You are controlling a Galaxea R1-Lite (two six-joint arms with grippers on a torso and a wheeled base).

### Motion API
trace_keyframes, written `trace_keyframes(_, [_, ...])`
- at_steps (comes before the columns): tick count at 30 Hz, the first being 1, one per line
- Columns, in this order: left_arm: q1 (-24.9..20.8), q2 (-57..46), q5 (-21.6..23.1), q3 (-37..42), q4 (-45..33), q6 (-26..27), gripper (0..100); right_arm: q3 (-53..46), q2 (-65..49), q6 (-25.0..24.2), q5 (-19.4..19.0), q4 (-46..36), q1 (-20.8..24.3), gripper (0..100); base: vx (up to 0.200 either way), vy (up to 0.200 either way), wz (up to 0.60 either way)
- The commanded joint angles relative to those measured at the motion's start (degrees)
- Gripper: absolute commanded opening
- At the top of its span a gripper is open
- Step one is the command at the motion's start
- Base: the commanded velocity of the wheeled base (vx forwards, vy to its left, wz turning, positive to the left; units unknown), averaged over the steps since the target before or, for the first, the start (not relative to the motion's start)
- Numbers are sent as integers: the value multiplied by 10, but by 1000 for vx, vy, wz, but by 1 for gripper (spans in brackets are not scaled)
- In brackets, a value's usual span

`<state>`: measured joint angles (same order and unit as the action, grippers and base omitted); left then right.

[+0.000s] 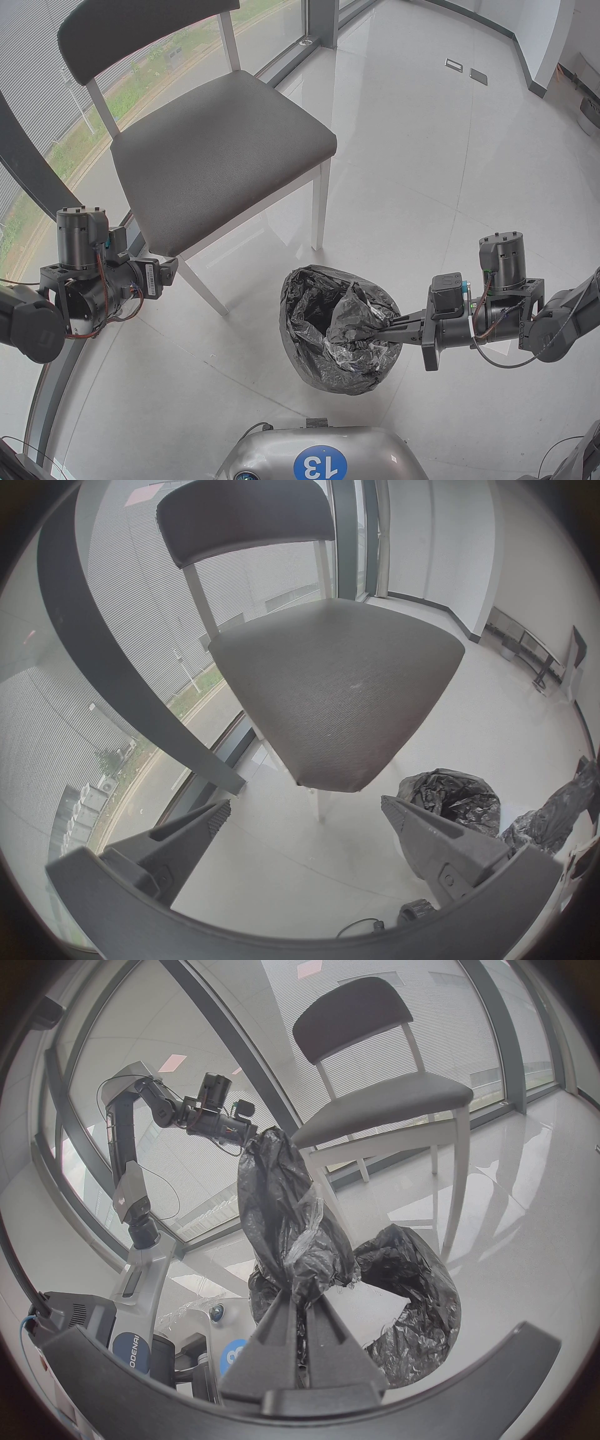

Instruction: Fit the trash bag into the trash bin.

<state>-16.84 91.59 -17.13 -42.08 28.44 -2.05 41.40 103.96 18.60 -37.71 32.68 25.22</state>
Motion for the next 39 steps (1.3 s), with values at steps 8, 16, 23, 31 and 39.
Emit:
trace_keyframes(8, [-8, -8, 8, -2, 14, 1, 100, -18, 2, 0, 0, 6, -25, 0, 0, 0, 0])
trace_keyframes(16, [-8, -6, 15, -1, 16, 1, 100, -16, 19, 2, -1, 16, -45, 0, 0, 0, 0])
trace_keyframes(23, [-8, -7, 16, -3, 17, 0, 100, -5, 48, 2, -2, 52, -50, 0, 0, 0, 0])
trace_keyframes(31, [-8, -5, 15, -7, 17, 1, 100, 8, 58, -1, -2, 55, -51, 100, 0, 0, 0])
trace_keyframes(39, [-8, 3, 19, -4, 39, 1, 100, 9, 64, -1, -2, 64, -55, 100, 0, 0, 0])
